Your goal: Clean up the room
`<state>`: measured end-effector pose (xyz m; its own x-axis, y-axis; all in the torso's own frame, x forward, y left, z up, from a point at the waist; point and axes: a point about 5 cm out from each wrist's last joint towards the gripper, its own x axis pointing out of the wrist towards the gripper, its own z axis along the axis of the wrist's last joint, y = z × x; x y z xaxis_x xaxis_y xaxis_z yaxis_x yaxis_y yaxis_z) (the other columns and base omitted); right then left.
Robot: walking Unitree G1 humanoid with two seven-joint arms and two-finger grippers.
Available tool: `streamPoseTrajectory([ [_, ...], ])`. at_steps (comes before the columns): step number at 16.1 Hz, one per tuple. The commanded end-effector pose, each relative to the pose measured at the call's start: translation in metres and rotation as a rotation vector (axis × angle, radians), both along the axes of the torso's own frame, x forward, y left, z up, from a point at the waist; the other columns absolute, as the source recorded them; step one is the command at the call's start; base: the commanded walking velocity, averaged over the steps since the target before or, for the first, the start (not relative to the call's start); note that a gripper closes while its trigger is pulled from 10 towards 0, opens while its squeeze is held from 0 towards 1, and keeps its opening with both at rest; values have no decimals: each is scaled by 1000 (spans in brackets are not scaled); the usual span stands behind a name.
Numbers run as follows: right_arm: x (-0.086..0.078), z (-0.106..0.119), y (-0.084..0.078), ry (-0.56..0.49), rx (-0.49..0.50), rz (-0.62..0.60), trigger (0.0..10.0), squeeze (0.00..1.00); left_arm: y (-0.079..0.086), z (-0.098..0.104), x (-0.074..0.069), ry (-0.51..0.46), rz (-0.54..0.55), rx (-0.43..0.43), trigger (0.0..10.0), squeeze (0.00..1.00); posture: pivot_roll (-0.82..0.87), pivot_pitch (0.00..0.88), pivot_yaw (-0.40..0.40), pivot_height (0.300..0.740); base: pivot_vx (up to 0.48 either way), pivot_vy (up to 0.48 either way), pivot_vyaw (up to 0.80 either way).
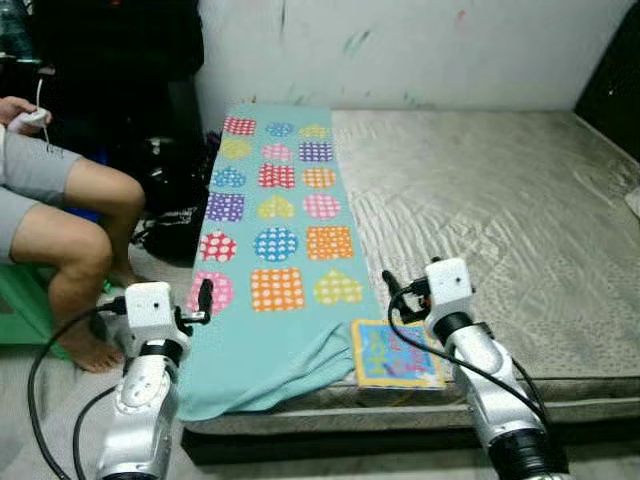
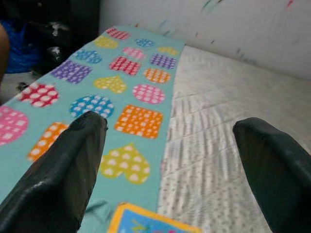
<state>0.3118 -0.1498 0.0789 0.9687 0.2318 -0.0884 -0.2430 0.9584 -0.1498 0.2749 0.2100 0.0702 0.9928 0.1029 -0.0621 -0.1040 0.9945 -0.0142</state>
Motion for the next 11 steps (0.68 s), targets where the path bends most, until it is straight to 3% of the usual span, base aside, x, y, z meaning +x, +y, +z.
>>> streamPoseTrajectory([
  [1, 2, 5, 2, -13, -3, 15, 10000, 0, 0, 1, 1, 0, 2, 2, 10000, 0, -48, 0, -55, 740, 0, -307, 0],
  [7, 2, 5, 3, -10, -5, 16, 10000, 0, -1, 1, 1, 1, 1, -3, 10000, 0, -48, 0, -55, 740, 0, -304, 0],
  [11, 2, 5, 3, -7, -3, 17, 10000, 0, -2, 3, 1, -19, -12, -21, 10000, 0, -53, 0, -55, 740, 0, 0, 0],
])
